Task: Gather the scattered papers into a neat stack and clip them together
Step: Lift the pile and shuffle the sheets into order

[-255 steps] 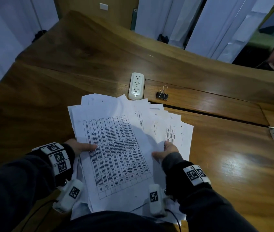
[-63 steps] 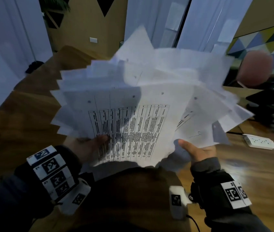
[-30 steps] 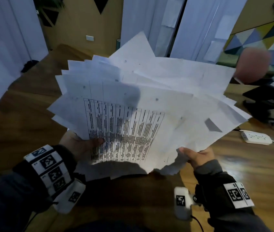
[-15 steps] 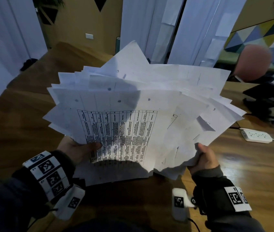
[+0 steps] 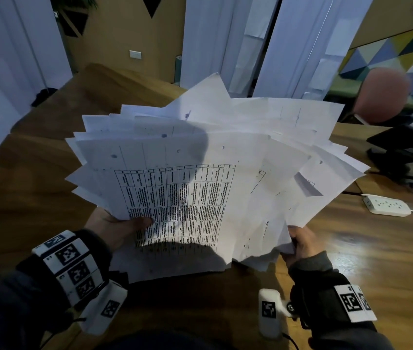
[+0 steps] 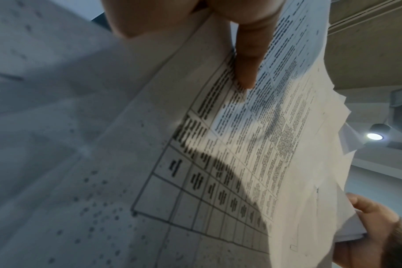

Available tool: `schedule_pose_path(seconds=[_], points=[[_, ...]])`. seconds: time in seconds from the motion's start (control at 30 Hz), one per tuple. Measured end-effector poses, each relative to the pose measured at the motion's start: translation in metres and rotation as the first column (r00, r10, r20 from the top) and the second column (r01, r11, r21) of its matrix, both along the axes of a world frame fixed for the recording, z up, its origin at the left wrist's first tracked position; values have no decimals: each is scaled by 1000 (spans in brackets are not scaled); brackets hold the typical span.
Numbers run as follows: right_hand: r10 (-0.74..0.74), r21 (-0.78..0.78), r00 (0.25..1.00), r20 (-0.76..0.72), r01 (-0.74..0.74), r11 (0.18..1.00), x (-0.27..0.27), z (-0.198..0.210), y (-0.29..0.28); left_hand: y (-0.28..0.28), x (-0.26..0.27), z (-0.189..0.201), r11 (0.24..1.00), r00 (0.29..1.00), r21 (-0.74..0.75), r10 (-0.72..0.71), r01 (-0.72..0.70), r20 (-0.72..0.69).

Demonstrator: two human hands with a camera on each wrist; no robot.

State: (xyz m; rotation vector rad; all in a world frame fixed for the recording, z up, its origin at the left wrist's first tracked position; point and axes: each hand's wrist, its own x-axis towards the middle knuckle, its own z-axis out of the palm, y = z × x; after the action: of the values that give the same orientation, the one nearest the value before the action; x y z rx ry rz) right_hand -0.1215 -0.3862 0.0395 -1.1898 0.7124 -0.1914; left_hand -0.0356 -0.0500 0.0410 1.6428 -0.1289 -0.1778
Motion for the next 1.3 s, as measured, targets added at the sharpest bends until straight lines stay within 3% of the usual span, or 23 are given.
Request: schedule_pose_path(seconds=[0.03, 0.13, 0.3, 0.4, 0.5, 0.67, 0.83, 0.93, 1.07, 1.23, 1.3], points=[[32, -64, 999, -8, -32, 997, -3, 2, 2, 0, 0, -1, 1000, 1000, 0, 5, -5, 4], [175, -166, 970, 170, -147, 975, -9, -1, 6, 2, -1, -2, 1000, 1000, -13, -20, 20, -3], [259, -42, 877, 404, -265, 963, -8, 19, -3, 5, 1, -4, 999, 999, -16, -44, 45, 20], [260, -124, 903, 341, -231, 965, -9, 27, -5, 4, 2, -4, 997, 998, -60, -55, 57, 36], [195, -110, 952, 238, -173, 979, -9, 29, -5, 5, 3, -4, 995, 996, -62, -79, 82, 41], [193, -70, 923, 331, -180, 981, -9, 25, -4, 7, 2, -6, 996, 996, -59, -68, 72, 59], [259, -76, 911, 321, -247, 966, -10, 15, -8, 2, 0, -5, 997, 995, -41, -63, 66, 74], [254, -90, 937, 241, -239, 967, -11, 7, -8, 2, -2, -5, 996, 997, -61, -54, 57, 56], [391, -198, 917, 75, -371, 907, -12, 6, -9, 3, -2, -6, 989, 997, -134, -64, 70, 43], [468, -291, 864, 187, -406, 866, -5, 33, -4, 4, 1, -7, 988, 995, -126, -95, 94, 2], [432, -389, 893, 128, -356, 850, 0, 37, 2, 2, -2, -1, 989, 994, -100, -108, 108, 6]])
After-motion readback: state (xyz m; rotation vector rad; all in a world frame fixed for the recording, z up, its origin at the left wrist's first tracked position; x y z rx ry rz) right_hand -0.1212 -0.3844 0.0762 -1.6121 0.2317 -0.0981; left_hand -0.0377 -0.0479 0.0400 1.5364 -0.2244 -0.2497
